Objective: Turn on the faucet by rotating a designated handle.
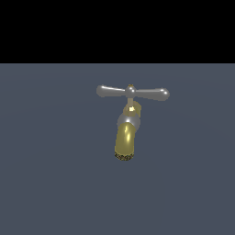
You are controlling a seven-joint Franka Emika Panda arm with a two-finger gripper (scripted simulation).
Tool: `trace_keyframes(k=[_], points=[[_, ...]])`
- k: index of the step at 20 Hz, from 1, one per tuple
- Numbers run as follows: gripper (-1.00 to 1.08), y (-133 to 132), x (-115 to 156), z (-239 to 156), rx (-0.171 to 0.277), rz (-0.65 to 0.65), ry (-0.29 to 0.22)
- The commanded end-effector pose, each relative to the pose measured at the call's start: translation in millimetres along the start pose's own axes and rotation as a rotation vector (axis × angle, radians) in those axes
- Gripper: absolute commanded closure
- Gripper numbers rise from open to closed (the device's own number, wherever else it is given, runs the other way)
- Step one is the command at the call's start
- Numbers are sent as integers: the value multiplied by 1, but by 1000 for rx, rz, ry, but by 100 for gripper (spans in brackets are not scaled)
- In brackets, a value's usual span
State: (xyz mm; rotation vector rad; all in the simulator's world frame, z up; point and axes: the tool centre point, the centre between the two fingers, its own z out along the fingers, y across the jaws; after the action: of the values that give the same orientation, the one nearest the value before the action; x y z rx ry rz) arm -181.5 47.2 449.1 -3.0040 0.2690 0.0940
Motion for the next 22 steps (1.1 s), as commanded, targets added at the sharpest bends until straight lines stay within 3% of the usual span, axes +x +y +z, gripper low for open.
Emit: trace_keyframes(k=[1,11,22], points=[[108,-4,15,7,21,71,-12],[108,-17,73,44,68,370,-57],[108,-25,132,96,66,716,-83]])
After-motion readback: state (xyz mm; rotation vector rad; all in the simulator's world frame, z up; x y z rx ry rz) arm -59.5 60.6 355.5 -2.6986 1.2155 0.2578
